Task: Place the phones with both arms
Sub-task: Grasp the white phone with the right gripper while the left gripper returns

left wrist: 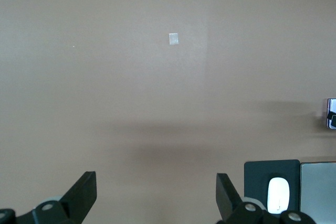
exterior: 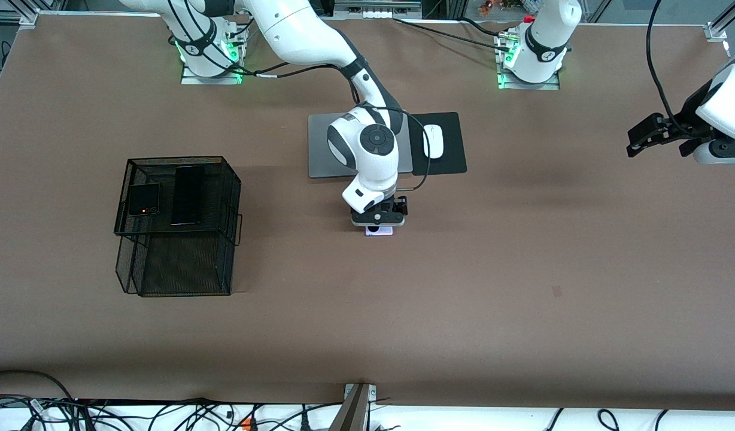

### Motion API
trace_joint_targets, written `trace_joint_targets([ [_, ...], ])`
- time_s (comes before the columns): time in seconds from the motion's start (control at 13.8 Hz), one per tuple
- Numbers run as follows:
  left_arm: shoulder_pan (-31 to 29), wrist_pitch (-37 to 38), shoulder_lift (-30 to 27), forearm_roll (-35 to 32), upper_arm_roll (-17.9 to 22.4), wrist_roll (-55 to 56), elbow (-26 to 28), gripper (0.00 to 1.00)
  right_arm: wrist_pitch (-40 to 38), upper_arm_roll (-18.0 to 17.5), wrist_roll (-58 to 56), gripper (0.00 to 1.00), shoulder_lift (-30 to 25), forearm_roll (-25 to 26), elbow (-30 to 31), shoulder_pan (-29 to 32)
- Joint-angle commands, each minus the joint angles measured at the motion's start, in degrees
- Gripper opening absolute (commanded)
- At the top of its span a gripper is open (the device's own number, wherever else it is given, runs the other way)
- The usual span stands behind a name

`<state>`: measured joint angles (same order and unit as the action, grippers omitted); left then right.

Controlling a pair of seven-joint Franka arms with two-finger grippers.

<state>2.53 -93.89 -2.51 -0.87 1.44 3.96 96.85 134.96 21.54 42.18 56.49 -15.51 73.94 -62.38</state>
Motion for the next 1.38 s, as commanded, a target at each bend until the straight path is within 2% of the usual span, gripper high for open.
trace_joint_targets([
  [0.0,-0.07,0.46,0.49,-0.09,-0.03,-0.36,-1.22,1.0,3.55,-0.09,-1.13,1.0,-0.24,-0.84,2.87,-0.19],
  [0.51,-0.07,0.72,0.4,-0.09,-0.03,-0.45,-1.22,1.0,4.35,-0.09,-0.78,1.0,0.64,-1.19,2.78,-0.19],
  [0.58,-0.15,0.72,0.4,-0.09,-0.03,-0.45,-1.22,1.0,4.35,-0.09,-0.61,0.92,0.73,-1.19,2.78,-0.19],
  [0.73,-0.15,0.81,0.32,-0.09,-0.03,-0.54,-1.22,1.0,4.53,-0.09,-0.52,0.45,0.73,-1.19,2.78,-0.19],
  [0.8,-0.07,0.81,0.4,-0.09,-0.03,-0.36,-1.22,1.0,4.53,-0.09,-0.69,0.27,0.73,-1.1,2.78,-0.19],
  [0.87,-0.07,0.72,0.4,-0.09,-0.03,-0.45,-1.22,1.0,4.53,-0.09,-0.96,0.15,0.73,-1.19,2.61,-0.19],
  [0.94,-0.07,0.9,0.32,-0.09,-0.03,-0.36,-1.22,1.0,4.44,-0.09,-1.39,0.08,0.47,-1.19,2.43,-0.19],
  [1.09,-0.07,1.25,0.4,-0.09,-0.03,-0.36,-1.31,1.0,3.13,-0.09,-1.57,0.07,-1.19,-1.19,2.35,-0.02],
  [1.31,-0.07,1.52,0.4,-0.01,-0.03,-0.36,-1.31,1.0,-7.29,1.22,-1.57,0.03,-4.53,-1.1,-1.94,0.42],
])
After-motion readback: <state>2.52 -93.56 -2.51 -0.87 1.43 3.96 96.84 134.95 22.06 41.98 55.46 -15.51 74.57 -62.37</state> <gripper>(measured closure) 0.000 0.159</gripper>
